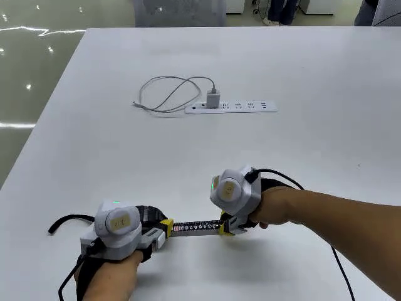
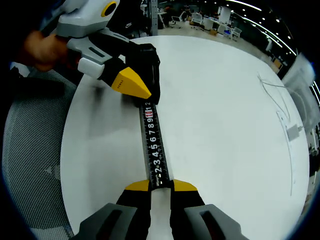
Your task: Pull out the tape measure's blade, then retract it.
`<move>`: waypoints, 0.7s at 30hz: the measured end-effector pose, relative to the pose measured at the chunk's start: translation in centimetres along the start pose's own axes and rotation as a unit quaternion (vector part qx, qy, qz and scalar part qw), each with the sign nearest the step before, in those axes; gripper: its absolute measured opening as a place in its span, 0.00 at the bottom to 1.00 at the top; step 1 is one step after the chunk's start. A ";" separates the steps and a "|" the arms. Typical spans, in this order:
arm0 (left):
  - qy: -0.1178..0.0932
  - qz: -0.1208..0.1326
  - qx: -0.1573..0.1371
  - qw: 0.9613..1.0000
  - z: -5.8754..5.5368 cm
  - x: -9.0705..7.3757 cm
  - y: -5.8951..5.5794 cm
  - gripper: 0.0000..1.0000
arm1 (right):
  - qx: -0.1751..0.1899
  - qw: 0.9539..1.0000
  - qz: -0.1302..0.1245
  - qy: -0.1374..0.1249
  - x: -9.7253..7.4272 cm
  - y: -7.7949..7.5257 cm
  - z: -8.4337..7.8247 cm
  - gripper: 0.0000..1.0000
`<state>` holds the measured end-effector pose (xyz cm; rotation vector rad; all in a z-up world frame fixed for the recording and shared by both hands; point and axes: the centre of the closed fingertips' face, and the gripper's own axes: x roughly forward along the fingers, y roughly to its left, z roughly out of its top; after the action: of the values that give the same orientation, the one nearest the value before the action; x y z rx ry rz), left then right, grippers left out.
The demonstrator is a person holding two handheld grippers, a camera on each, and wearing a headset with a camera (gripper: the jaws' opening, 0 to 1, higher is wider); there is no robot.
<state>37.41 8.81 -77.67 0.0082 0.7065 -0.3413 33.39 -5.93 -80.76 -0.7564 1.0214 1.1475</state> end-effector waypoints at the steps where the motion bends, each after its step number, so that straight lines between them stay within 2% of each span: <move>1: 0.000 0.000 0.000 1.000 0.0 0.0 0.0 0.62 | 0.000 1.000 0.001 0.000 0.0 0.0 0.0 0.10; 21: 0.001 0.000 0.000 1.000 0.0 0.0 0.0 0.62 | -0.001 1.000 0.008 -0.019 0.4 0.2 1.0 0.09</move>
<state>37.40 8.85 -77.65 0.0076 0.7083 -0.3415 33.50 -4.84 -80.74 -0.7264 0.9973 1.1732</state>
